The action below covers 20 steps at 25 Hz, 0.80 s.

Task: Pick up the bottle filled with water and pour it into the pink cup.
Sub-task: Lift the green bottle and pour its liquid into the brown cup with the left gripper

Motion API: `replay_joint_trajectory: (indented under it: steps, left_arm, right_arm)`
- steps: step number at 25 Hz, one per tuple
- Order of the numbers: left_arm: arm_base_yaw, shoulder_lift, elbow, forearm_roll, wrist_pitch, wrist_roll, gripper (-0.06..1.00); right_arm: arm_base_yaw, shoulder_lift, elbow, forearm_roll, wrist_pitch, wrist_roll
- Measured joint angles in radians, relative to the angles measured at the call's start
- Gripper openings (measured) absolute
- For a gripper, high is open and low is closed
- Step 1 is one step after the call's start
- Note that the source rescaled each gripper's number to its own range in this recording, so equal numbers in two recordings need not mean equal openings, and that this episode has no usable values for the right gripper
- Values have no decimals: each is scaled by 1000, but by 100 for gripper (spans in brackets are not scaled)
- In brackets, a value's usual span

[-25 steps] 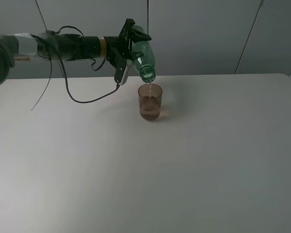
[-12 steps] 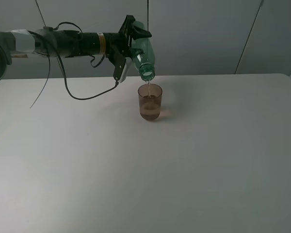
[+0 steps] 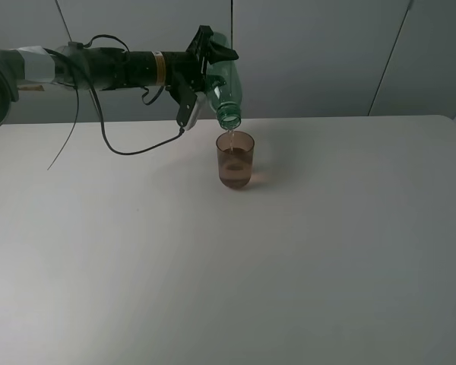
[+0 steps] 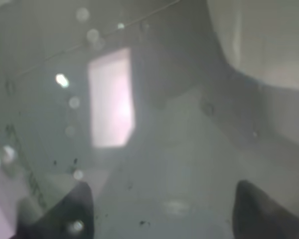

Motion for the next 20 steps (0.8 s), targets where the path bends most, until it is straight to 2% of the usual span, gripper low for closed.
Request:
replay_joint_trajectory:
  steps: [20]
  left_arm:
    - [-8, 0, 0, 0, -14, 42, 0]
  right_arm:
    - [0, 0, 0, 0, 0, 0]
